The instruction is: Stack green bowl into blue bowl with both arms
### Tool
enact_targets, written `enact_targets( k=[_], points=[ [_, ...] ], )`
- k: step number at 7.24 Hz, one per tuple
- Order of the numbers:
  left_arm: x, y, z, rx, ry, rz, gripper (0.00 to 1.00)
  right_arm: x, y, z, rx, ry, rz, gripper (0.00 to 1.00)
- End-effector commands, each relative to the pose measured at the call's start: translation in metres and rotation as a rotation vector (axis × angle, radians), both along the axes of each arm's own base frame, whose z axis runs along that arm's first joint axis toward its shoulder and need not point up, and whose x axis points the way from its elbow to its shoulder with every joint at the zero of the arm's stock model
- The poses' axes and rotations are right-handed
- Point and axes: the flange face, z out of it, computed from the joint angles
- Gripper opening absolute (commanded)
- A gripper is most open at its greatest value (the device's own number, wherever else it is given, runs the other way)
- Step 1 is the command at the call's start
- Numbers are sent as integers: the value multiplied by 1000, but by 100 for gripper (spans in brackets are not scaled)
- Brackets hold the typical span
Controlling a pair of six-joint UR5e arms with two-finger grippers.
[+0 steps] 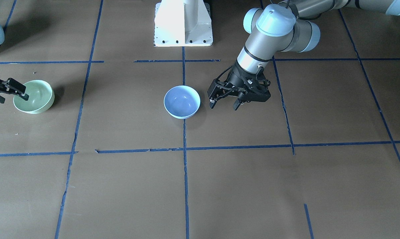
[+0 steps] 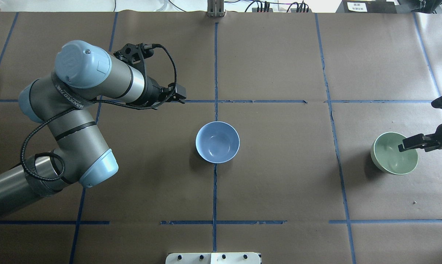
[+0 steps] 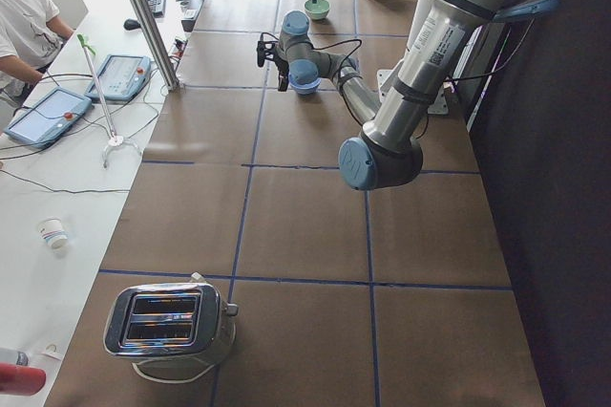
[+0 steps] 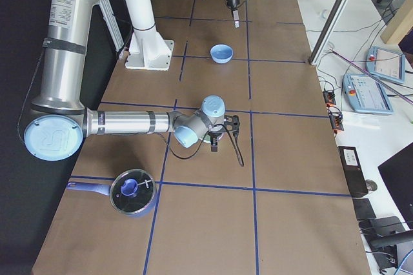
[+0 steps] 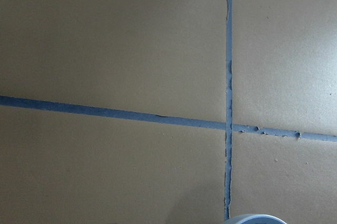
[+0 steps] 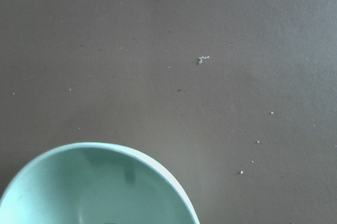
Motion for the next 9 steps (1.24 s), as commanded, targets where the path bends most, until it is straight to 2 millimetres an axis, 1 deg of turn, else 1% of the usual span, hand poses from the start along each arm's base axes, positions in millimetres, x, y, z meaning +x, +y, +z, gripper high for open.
enact_targets(
  k=[1,2,3,4,5,6,7,8,9],
  points=[
    [-5,-5,1,-2,-2,-10,90,0,11,10,-17,8,-20,26],
    [-8,-8,1,-1,-3,-17,90,-1,12,10,-20,6,-23,0],
    [-11,-10,0,-1,-1,-22,90,-2,12,8,-24,-3,-30,0],
    [-19,-16,-1,3,2,-36,90,-10,10,-7,-10,-33,-51,0],
    [-34,-22,-7,8,15,-54,90,-19,8,-49,45,-82,-62,0],
    [-58,-26,-22,12,55,-75,90,-34,-4,-95,33,-157,-50,0],
    [-89,-29,-35,5,99,-90,90,-80,-25,-158,-16,-240,-15,0],
    [-114,-33,-41,7,120,-96,90,-130,-37,-224,-87,-314,26,0],
    [-126,-34,-41,12,126,-109,90,-182,-34,-282,-127,-362,68,0]
  ],
)
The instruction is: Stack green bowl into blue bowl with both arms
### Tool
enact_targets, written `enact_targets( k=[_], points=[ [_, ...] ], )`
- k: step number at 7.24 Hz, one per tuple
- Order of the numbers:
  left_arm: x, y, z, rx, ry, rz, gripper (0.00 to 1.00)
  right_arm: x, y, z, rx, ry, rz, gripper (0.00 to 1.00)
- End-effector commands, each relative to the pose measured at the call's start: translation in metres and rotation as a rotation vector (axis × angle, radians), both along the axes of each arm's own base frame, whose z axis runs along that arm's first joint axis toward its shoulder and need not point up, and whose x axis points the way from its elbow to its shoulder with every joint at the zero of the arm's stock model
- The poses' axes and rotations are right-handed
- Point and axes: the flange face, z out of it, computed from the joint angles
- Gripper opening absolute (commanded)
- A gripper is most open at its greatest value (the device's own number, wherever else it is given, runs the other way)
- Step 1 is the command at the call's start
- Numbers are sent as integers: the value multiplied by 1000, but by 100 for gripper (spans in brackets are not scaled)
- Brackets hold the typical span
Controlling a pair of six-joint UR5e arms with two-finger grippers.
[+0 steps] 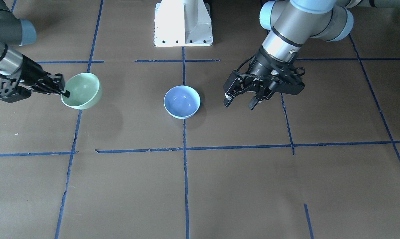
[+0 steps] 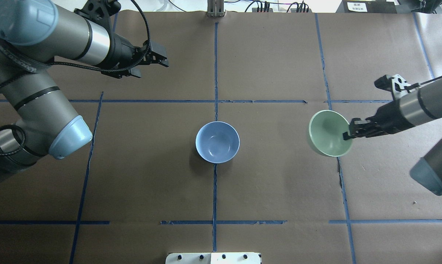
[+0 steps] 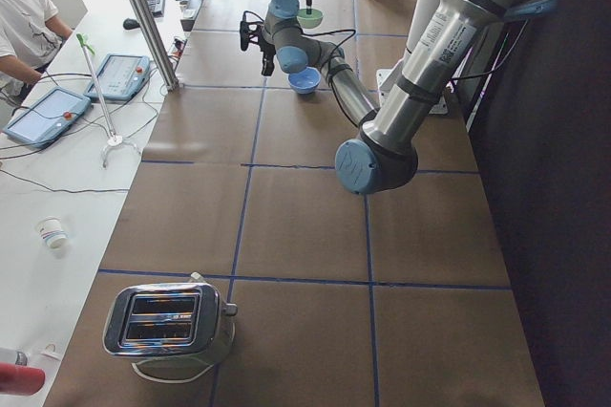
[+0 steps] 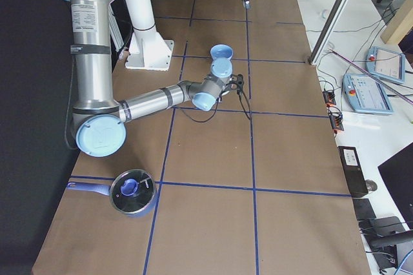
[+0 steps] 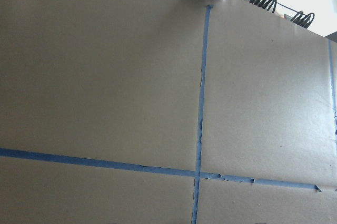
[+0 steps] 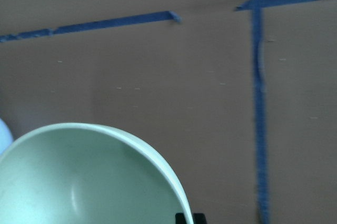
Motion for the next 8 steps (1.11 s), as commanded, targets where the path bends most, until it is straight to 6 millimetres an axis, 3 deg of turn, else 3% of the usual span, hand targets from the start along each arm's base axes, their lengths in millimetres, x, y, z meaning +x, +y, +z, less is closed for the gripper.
enact_targets(
  k=[1,2,3,5,8],
  points=[
    [-22,-3,-3,3,16,-17,90,-126,24,-121,-106,-107,76,0],
    [-22,-3,-3,3,16,-17,90,-171,38,-160,-138,-96,124,0],
    [-22,-4,-2,1,14,-17,90,-193,42,-178,-157,-45,143,0],
    [-18,-4,1,-4,8,-12,91,-203,39,-166,-176,-2,147,0],
    [-16,-4,2,-5,7,-10,92,-212,31,-173,-170,1,167,0]
  ],
)
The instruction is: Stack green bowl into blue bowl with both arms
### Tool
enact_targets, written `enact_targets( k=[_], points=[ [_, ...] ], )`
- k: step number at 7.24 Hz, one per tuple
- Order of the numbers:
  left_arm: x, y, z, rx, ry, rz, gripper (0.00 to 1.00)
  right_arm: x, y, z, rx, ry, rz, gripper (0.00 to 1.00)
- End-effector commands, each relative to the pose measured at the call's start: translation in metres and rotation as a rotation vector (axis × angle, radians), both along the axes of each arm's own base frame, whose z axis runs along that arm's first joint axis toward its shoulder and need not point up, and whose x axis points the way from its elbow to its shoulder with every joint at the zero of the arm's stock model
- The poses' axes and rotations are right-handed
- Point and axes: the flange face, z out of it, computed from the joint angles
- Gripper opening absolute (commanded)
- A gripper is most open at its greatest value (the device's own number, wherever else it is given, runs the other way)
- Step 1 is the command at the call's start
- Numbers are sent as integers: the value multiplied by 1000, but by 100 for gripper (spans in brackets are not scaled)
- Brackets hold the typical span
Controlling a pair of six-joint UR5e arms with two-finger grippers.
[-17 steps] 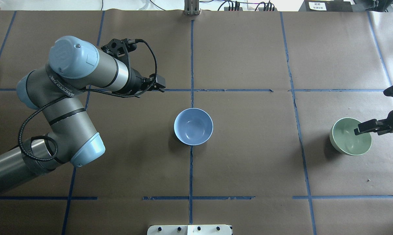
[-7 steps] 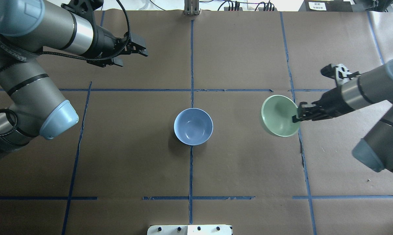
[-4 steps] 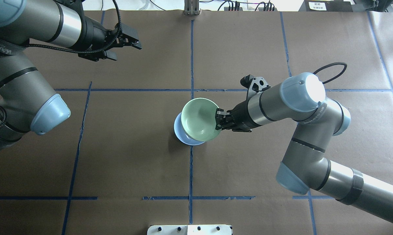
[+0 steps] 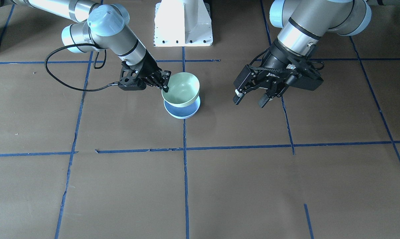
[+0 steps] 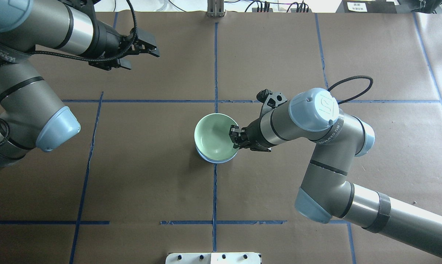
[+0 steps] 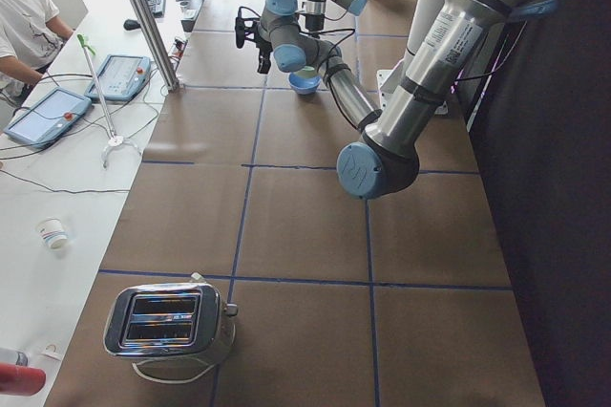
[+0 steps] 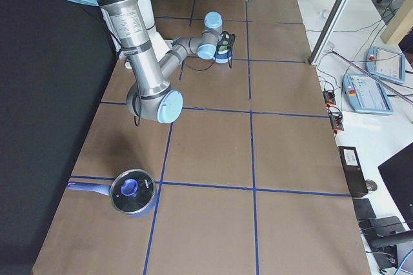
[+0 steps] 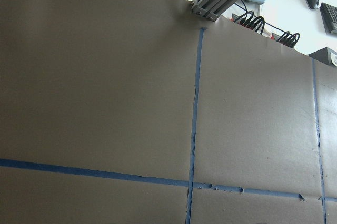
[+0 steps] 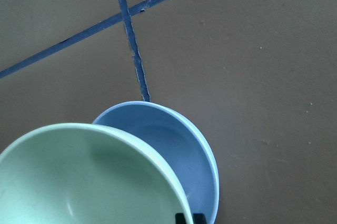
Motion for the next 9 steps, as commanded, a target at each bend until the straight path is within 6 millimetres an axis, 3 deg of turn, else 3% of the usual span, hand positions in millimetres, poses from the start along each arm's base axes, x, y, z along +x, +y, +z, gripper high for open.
enact_targets(
  k=[1,3,4,5,7,8,9],
  points=[
    [1,0,0,0,0,1,92,-7,-5,0,-8,10,21,0],
    [1,0,1,-1,-1,1,92,-8,-7,0,-12,13,26,2],
    [1,0,1,-2,-2,1,92,-21,-1,9,-14,33,17,90],
    [2,-2,4,-7,-6,1,92,-20,-3,6,24,42,91,100],
    [3,-1,9,-11,-11,3,92,-7,2,-9,40,11,94,100],
    [2,0,14,-11,-17,5,92,16,4,-21,45,-16,93,100],
    [3,-1,27,-26,-35,10,92,53,5,-11,19,-14,79,100]
  ],
)
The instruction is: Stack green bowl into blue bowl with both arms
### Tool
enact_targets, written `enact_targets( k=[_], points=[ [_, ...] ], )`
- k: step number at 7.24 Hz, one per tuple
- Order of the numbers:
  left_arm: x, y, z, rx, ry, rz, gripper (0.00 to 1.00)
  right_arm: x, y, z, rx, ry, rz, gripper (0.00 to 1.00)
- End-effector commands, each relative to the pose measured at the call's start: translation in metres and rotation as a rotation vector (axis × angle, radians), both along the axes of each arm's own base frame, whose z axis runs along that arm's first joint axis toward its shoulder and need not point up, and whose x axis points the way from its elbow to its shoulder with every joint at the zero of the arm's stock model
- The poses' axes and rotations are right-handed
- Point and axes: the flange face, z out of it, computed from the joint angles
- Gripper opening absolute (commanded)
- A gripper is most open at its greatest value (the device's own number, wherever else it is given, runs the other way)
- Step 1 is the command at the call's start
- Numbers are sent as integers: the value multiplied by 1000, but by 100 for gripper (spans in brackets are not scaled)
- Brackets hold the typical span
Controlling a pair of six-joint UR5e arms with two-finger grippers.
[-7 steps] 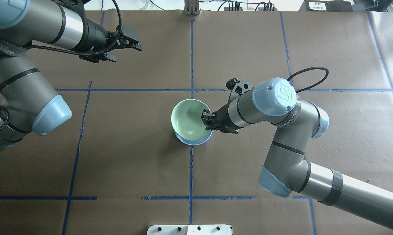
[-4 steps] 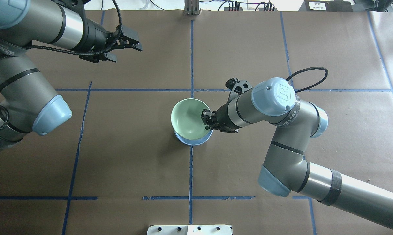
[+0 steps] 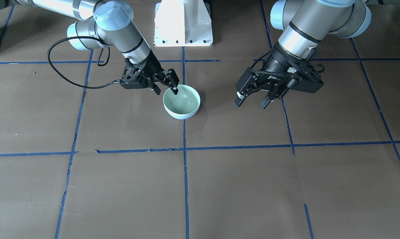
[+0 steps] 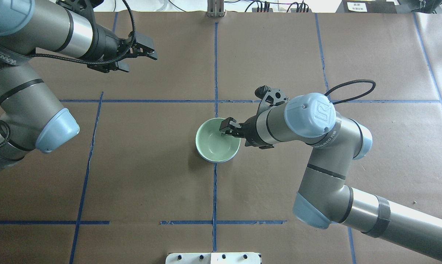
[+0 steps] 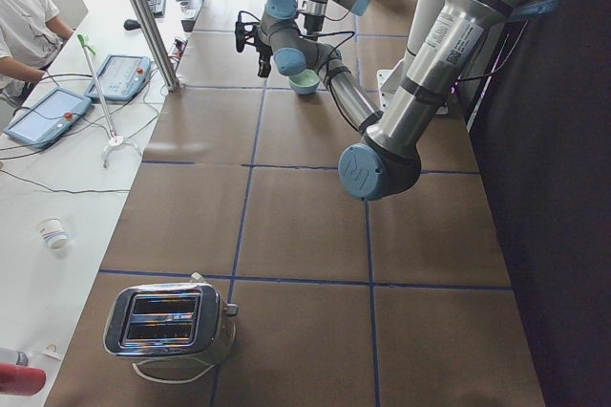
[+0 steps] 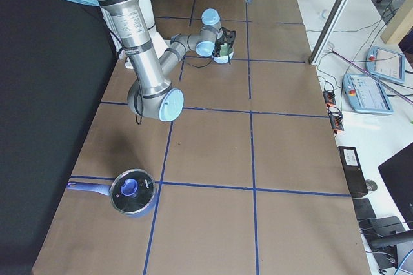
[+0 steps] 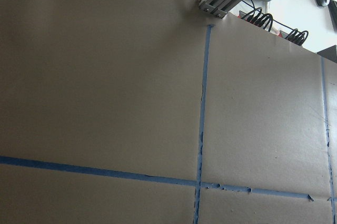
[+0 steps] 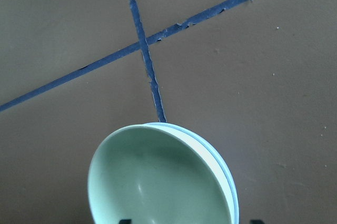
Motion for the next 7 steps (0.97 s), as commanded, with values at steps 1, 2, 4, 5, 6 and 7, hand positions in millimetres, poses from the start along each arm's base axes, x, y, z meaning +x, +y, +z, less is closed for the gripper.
enact_targets(
  k=[1,2,4,5,6,7],
  points=[
    [-2,4,50,-39,-61,21,91,78,-16,26,-47,3,-4,100],
    [-12,4,78,41,-132,100,91,127,-45,61,-65,38,6,100],
    [-98,-6,174,113,-243,203,91,262,-92,162,80,162,-83,100],
    [-151,-12,220,162,-291,250,91,334,-109,204,131,221,-118,100],
    [-207,-27,264,216,-347,304,91,392,-119,231,188,296,-183,100],
    [-264,-39,301,258,-410,360,91,441,-122,254,221,364,-259,100]
  ],
)
